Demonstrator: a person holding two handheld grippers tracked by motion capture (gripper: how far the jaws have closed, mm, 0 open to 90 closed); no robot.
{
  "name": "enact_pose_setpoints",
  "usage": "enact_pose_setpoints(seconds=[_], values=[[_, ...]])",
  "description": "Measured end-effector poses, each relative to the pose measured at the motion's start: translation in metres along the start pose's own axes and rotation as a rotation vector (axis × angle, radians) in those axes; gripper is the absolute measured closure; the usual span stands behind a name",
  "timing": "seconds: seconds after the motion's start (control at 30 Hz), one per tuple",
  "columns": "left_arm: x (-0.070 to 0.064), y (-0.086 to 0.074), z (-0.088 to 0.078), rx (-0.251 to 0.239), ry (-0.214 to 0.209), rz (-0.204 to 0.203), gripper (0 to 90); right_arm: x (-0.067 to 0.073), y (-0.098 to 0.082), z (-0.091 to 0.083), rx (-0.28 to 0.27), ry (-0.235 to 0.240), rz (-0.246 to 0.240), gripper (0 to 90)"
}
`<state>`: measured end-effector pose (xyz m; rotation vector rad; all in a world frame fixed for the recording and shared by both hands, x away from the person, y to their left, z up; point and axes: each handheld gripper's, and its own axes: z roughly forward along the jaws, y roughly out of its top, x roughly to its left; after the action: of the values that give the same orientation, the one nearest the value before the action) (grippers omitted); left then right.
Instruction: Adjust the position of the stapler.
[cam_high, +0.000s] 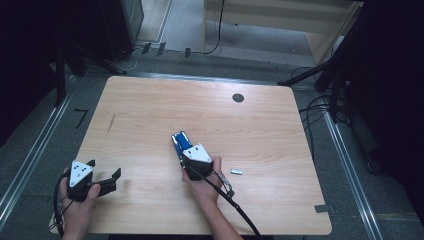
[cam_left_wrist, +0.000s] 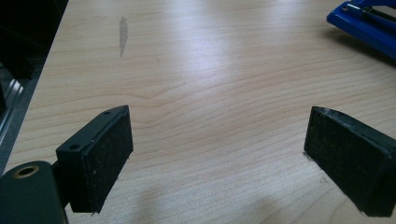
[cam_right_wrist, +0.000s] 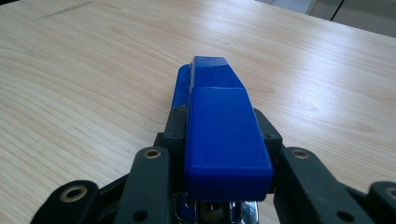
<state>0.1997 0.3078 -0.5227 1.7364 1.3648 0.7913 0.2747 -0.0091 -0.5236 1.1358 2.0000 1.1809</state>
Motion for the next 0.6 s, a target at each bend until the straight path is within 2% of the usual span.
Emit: enact_pose_setpoints(seconds=[0.4,0.6], values=[[0.0,0.0,0.0,0.003,0.001,-0.001,8.2,-0.013,-0.009,-0.014,0.004,-0.007,0.012,67.2],[0.0,0.0,0.0,0.002,0.002,-0.001,8.2,-0.022,-0.017,-0.021,0.01,0.021,-0.012,67.2]])
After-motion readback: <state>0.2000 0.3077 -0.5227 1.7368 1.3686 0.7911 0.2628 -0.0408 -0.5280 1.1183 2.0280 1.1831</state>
